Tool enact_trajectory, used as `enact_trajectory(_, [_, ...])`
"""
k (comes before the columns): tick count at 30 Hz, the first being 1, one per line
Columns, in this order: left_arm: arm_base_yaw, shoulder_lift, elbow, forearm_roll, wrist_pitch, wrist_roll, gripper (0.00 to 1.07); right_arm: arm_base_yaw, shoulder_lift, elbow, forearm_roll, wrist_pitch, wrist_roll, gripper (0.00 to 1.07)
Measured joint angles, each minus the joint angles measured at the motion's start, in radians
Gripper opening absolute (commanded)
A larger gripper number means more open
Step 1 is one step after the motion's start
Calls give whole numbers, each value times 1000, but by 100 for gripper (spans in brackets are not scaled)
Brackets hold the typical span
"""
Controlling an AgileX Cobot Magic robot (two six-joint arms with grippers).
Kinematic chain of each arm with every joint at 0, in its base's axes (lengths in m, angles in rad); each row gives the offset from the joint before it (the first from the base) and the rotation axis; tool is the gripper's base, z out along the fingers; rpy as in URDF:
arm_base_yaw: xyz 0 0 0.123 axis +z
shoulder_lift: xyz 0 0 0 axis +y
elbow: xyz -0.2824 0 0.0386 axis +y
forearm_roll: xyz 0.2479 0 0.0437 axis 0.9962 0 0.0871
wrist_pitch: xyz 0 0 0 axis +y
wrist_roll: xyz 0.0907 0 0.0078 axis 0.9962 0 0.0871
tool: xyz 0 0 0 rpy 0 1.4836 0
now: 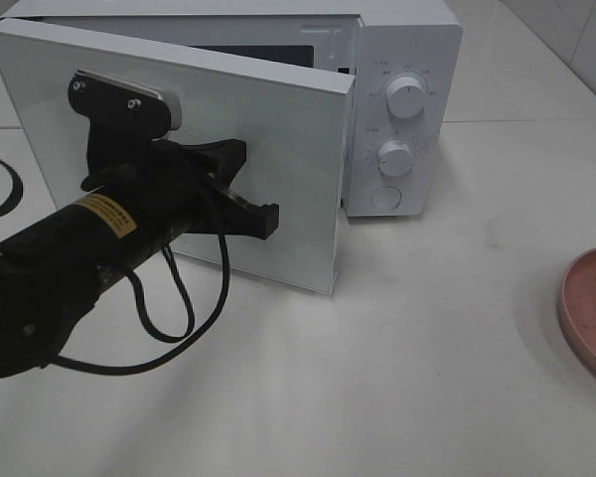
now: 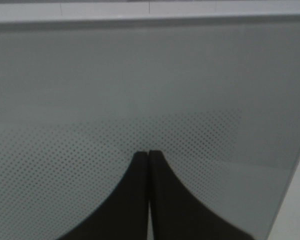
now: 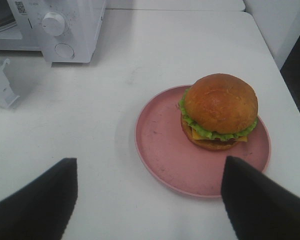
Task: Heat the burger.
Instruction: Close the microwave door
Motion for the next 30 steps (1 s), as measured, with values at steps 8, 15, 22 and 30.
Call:
enact_trajectory(8, [-4,22,-107,-155,12,111,0,0,0,0,0,0,0,76])
enact_trajectory(15, [-4,73,-223,-308,58,219,0,0,0,0,0,0,0,76])
enact_trajectory(22, [-4,130,-323,-338,88,257,0,0,0,0,0,0,0,76])
enact_trajectory(30, [-21,186,-443,-391,207,356,0,0,0,0,0,0,0,76])
